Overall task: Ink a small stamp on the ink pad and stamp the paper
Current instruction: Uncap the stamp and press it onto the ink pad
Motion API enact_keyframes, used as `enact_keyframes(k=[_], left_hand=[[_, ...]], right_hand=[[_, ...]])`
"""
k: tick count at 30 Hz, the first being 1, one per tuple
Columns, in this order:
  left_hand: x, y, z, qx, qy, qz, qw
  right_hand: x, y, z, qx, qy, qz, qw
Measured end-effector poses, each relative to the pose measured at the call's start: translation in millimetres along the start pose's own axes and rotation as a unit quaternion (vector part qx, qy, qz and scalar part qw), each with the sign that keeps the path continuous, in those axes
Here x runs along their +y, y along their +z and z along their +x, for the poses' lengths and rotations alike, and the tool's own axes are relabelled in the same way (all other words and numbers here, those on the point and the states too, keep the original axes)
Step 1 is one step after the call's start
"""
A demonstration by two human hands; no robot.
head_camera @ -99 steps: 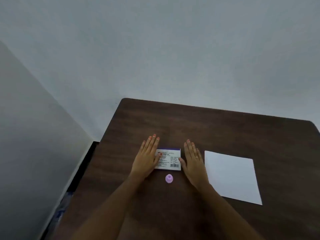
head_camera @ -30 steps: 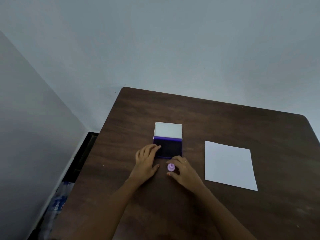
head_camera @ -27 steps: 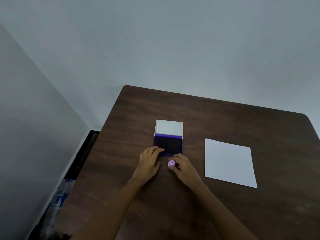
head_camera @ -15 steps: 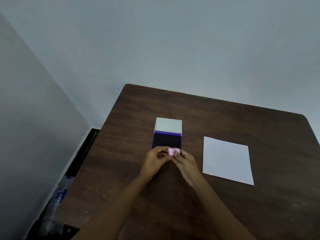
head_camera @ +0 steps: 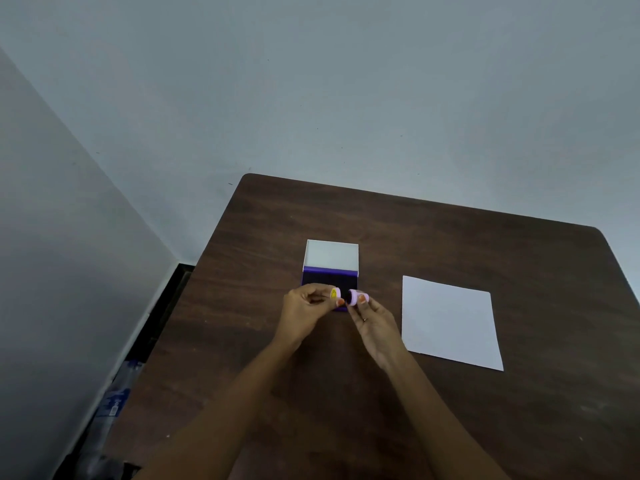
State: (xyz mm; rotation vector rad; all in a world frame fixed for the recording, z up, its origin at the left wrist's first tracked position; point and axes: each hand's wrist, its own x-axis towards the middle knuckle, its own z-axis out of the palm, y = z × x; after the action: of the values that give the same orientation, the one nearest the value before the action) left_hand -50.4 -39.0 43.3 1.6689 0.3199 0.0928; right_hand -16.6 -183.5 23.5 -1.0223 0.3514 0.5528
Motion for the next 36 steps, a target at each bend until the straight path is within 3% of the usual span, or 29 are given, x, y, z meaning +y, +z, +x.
enact_keyframes(k=[4,6,10,12,17,20,26,29,33,36], left_hand=[[-11,-12,3,-0.015,-0.036,0.077,0.996],[-20,-17,1,-0.047,-0.045,0.122,0.99],[-29,-19,-3,-0.055,-0.057,0.128,0.989],[-33,-21,-2,-0.089,-0.03,0.18,0.979],[-43,-21,-1,-0.186,0.067,0.388,0.9],[-50,-17,-3,-0.19,0.096,0.441,0.872],[-54,-23,1,-0.186,0.092,0.399,0.893],[-51,-33,8,-0.142,0.116,0.363,0.914],[-47,-46,25,-0.066,0.094,0.31,0.944],[-47,-50,37,-0.066,0.069,0.276,0.956]], right_hand=[[-4,-6,1,0.057,-0.042,-0.159,0.985],[-5,-6,4,0.077,-0.046,-0.179,0.98],[-15,3,10,0.078,0.042,0.076,0.993],[-14,7,14,0.084,0.049,0.077,0.992],[-4,20,28,0.128,-0.035,-0.189,0.973],[-2,28,35,0.12,-0.052,-0.238,0.962],[7,41,47,0.115,-0.174,-0.426,0.88],[8,51,51,0.08,-0.229,-0.491,0.837],[12,63,59,0.048,-0.239,-0.569,0.786],[16,69,63,0.057,-0.22,-0.606,0.763]])
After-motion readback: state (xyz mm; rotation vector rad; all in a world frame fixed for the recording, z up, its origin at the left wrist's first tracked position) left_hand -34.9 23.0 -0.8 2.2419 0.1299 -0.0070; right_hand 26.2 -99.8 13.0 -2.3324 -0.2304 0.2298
